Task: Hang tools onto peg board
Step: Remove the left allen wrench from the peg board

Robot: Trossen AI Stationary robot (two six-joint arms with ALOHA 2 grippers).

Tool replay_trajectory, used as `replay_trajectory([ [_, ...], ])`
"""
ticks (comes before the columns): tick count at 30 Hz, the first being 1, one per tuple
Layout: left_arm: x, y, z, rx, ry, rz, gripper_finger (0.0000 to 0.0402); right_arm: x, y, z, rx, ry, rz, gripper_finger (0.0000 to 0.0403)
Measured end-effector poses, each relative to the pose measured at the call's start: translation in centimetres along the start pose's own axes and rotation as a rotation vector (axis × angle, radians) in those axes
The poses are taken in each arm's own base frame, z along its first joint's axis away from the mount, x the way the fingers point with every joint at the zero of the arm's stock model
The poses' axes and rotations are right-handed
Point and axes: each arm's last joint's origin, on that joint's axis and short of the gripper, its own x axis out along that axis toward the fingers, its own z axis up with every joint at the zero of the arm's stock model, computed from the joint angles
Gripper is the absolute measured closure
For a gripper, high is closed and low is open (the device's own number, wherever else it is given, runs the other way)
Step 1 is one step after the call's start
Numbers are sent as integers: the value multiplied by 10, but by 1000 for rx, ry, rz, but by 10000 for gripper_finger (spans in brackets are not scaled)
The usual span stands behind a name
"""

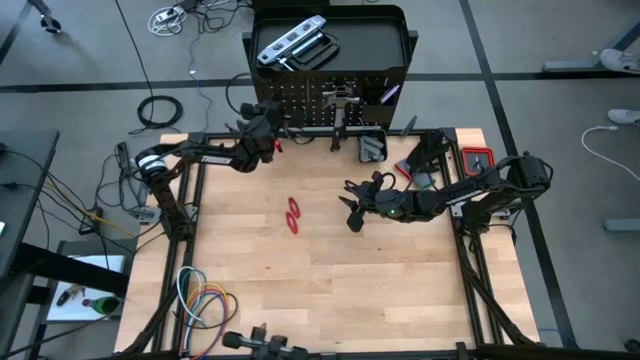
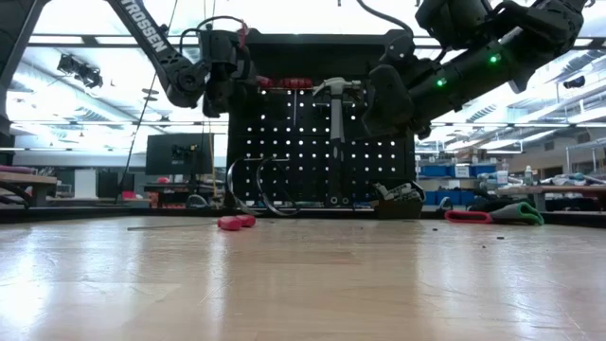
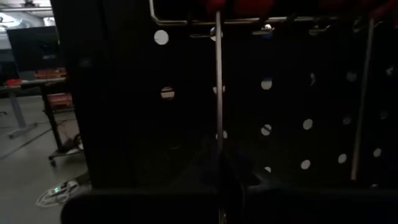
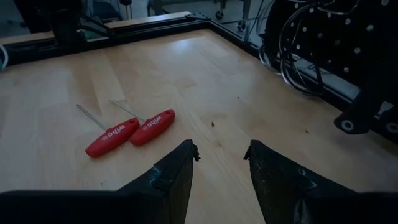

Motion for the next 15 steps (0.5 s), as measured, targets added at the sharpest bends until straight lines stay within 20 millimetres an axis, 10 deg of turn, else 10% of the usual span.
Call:
replay_trajectory([
  [15, -10, 13, 14, -21, -47, -134, 401, 0, 0, 1, 8, -10, -11, 241],
])
